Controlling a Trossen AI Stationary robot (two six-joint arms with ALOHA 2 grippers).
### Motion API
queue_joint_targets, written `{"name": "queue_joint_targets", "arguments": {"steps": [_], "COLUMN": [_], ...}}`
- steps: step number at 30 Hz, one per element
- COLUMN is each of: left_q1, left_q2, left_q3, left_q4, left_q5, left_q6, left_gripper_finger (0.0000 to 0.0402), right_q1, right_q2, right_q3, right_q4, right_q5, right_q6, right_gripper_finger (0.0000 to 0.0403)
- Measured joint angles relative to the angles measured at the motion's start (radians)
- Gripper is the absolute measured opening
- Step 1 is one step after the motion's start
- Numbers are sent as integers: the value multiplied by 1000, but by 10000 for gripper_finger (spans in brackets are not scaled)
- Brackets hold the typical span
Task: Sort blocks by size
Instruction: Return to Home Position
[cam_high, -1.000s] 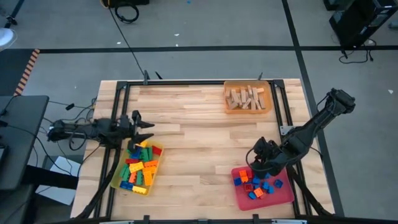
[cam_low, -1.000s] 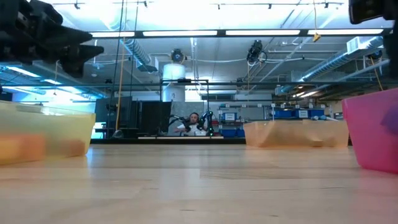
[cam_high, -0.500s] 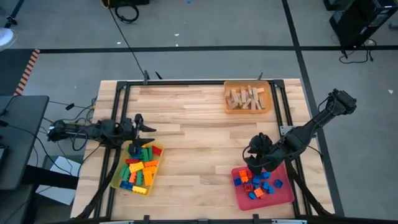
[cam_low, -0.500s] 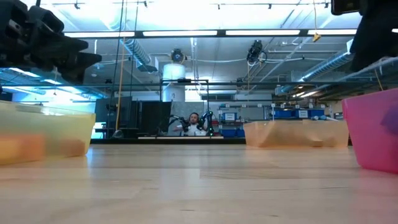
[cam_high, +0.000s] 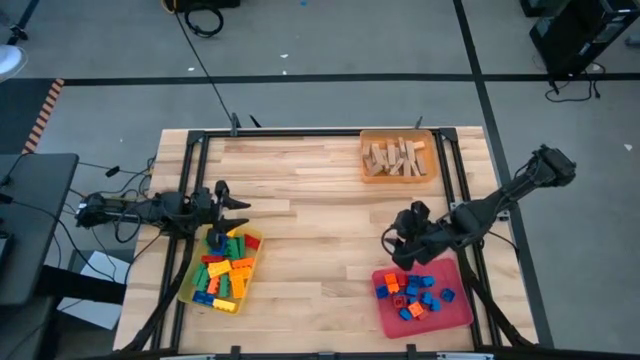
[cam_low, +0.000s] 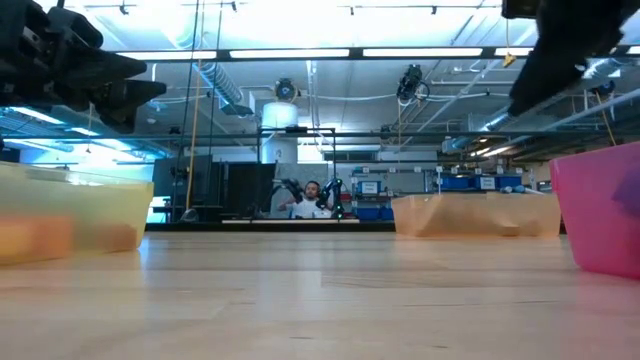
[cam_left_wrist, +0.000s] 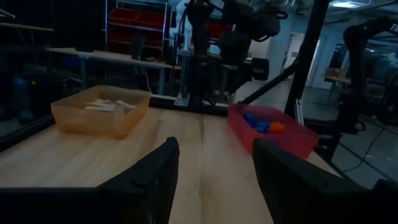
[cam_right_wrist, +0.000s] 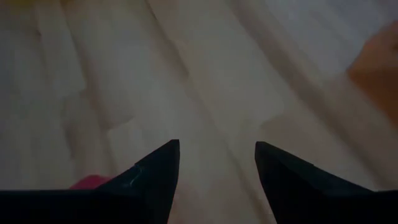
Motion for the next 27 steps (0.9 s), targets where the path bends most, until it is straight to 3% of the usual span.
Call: {"name": "queue_joint_targets", "arguments": {"steps": [4, 8, 13, 18, 27], "left_q1": [0, 0, 0, 0, 0], "left_q2": [0, 0, 0, 0, 0], "left_q3": [0, 0, 0, -1, -1], "left_q4": [0, 0, 1, 2, 2], "left_q5": [0, 0, 0, 0, 1], "left_q6": [0, 0, 0, 0, 0], "left_gripper_finger": [212, 212, 212, 212, 212], "right_q1": [-70, -156, -273, -387, -537], "right_q2": [0, -19, -74, -156, -375], "right_q3": [-2, -52, -190, -314, -474], "right_q4": [49, 210, 526, 721, 852], "right_q5": [0, -6, -164, -341, -490], "right_q6": [-212, -449, -677, -781, -864], "right_gripper_finger": [222, 224, 222, 224, 222]}}
